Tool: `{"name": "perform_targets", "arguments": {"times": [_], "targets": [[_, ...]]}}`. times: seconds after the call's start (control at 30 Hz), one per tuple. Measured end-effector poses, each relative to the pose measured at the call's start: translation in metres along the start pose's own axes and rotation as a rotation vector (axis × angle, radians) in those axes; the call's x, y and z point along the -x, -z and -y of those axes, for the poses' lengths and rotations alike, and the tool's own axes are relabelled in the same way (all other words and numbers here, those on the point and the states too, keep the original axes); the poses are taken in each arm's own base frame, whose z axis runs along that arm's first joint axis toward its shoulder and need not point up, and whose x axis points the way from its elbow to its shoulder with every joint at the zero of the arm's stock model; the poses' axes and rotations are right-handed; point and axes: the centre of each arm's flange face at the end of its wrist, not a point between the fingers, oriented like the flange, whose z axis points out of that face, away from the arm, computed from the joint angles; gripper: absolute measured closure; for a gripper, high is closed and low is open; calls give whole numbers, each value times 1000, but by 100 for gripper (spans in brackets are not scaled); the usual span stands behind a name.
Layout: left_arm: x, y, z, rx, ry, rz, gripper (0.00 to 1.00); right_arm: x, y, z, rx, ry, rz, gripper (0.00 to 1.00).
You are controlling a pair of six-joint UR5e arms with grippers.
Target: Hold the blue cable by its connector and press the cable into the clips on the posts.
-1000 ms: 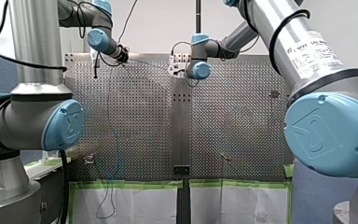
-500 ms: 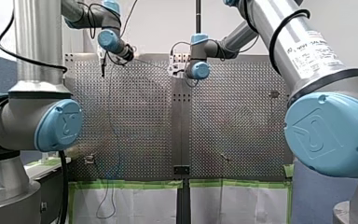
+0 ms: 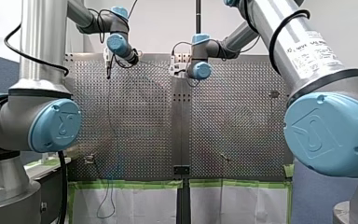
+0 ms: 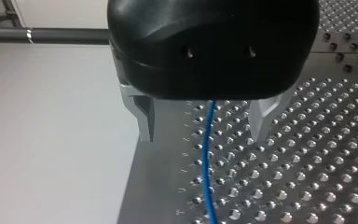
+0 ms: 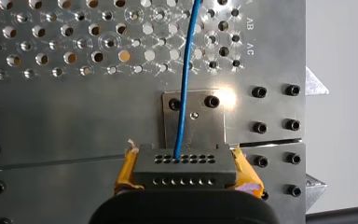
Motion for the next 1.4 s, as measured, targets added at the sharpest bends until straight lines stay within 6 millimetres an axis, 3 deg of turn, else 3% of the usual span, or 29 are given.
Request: {"name": "perform_targets", "arguments": {"times": [0.23, 0.77, 0.8, 0.83, 0.87, 0.9, 0.93, 0.97, 1.4], "targets": [[-4, -13, 8, 35, -28, -8, 0, 0, 0, -1, -1, 0, 0, 100], [-4, -14, 7, 102, -73, -1, 0, 0, 1, 3, -9, -3, 2, 100], [-4, -14, 7, 105, -76, -1, 34, 0, 1, 4, -9, -4, 2, 100], [-4, -14, 8, 106, -78, 0, 34, 0, 1, 4, -9, -4, 2, 100], [-4, -13, 9, 107, -79, 2, 66, 0, 1, 4, -9, -4, 2, 100], [-4, -13, 10, 110, -79, 4, 86, 0, 1, 4, -9, -4, 2, 100], [-4, -13, 11, 114, -79, 6, 86, 0, 1, 4, -10, -5, 2, 100], [-4, -12, 12, 116, -79, 7, 100, 0, 1, 4, -10, -5, 2, 100], [-5, -6, 28, 99, -83, 7, 100, 0, 2, 8, -15, -10, 3, 100]]}}
